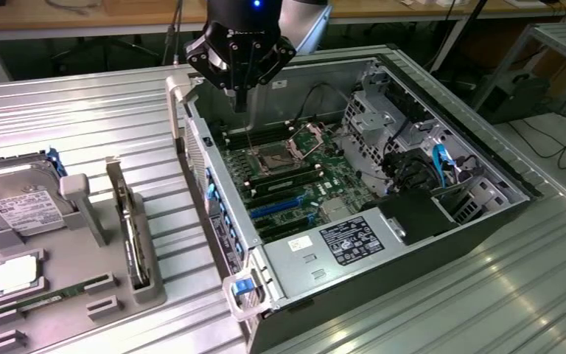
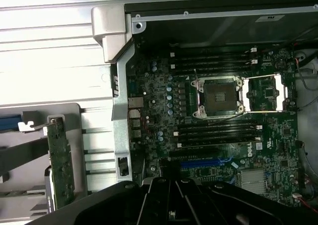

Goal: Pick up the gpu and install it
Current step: 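Reach for the gpu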

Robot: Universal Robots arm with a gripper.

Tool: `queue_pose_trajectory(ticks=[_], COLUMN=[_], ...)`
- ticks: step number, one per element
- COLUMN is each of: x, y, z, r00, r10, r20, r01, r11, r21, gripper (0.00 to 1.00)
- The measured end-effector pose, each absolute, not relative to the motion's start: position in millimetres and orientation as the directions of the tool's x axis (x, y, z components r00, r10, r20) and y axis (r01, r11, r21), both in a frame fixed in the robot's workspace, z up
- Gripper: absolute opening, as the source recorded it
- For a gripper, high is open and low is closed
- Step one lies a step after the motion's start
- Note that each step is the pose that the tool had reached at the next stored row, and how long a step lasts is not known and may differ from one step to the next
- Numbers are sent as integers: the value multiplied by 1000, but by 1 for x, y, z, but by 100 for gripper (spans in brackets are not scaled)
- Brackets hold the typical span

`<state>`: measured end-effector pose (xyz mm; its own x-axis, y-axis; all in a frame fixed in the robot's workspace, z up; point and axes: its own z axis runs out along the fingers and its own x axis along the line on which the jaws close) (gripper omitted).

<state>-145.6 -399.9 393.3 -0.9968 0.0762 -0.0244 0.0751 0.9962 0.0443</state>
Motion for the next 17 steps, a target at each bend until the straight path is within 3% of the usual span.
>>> queue_pose_trajectory(ticks=[17], x=[-158], y=[-402], z=[393], r00=[-997], r10=[76], r20=[-24], r01=[75], r11=[996], r21=[44], gripper=[11])
